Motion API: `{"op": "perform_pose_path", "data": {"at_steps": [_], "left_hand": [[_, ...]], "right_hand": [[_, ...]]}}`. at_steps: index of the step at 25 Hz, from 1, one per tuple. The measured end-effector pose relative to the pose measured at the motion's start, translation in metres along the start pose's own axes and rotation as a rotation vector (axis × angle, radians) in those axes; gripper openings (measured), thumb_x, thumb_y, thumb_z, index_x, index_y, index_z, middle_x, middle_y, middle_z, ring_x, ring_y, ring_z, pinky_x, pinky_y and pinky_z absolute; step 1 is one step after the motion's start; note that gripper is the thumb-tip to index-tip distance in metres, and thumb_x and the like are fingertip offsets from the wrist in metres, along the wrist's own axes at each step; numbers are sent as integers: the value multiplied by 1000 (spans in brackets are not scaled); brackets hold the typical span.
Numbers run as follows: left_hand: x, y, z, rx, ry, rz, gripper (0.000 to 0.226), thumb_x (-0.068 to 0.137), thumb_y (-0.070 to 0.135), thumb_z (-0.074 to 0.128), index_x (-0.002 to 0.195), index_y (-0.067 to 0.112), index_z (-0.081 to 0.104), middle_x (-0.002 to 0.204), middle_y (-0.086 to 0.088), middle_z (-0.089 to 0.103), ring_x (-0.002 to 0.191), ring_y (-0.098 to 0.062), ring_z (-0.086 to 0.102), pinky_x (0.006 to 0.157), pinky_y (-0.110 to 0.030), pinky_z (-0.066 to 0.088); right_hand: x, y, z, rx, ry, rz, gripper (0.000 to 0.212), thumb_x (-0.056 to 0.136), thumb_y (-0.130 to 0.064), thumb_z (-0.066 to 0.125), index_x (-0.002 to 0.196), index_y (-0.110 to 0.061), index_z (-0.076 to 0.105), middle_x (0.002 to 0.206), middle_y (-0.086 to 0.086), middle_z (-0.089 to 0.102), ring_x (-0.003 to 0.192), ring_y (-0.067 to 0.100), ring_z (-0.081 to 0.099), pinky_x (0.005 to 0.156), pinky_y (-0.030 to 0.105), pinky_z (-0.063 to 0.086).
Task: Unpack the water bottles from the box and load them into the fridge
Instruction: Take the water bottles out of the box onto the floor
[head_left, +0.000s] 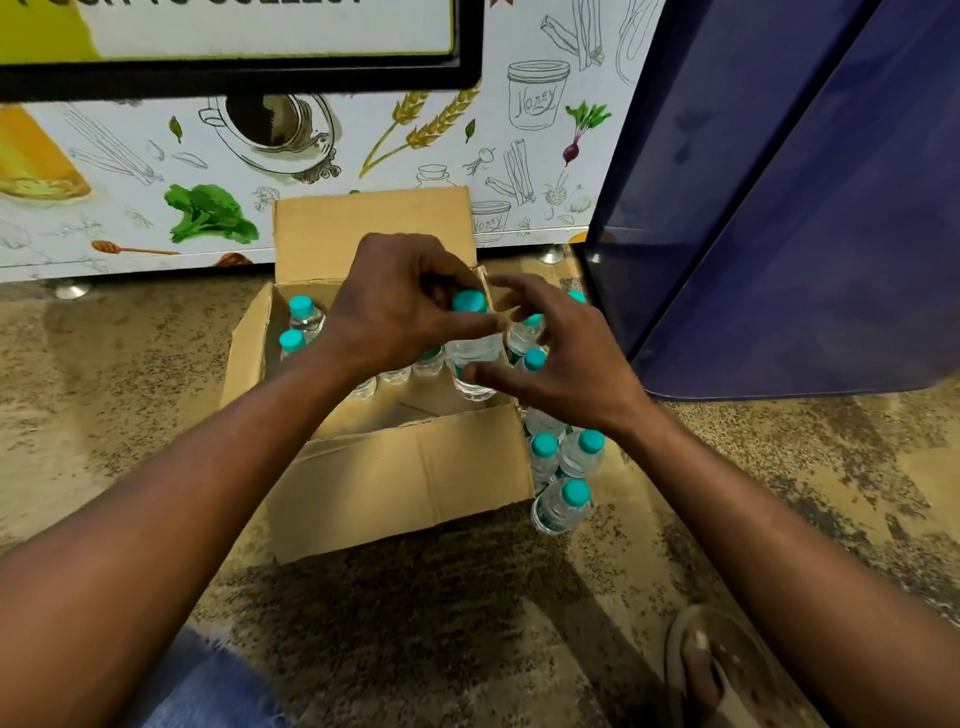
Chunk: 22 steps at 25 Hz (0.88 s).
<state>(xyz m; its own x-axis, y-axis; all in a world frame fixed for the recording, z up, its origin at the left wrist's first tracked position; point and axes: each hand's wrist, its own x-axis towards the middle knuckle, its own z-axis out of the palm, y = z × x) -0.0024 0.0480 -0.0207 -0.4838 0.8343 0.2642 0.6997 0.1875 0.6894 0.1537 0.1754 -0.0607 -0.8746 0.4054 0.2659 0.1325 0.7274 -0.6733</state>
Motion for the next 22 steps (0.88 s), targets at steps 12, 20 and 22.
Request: {"op": "perform_pose_path", "data": {"at_steps": [12,20,22], "left_hand": [[-4,-20,29,125,-216,218,32,83,39,79,108,19,76,98,3,71,81,-9,66,70,-39,58],[-5,-49,29,287,-365,62,32,83,37,78,111,20,74,104,3,72,87,-11,65,79,-35,56],[-6,-54,29,284,-391,40,31,83,37,78,110,22,74,103,5,71,86,-7,66,78,-35,57]], "right_hand": [[-25,33,-67,1,354,200,48,77,-49,82,112,-19,71,100,-7,73,87,9,68,77,34,58],[-34,84,-71,-68,491,344,54,74,-55,81,116,-22,70,105,-6,73,92,9,69,81,39,59],[-29,91,-66,-101,490,353,53,75,-53,79,117,-23,68,105,-5,72,92,11,68,81,41,59]]}}
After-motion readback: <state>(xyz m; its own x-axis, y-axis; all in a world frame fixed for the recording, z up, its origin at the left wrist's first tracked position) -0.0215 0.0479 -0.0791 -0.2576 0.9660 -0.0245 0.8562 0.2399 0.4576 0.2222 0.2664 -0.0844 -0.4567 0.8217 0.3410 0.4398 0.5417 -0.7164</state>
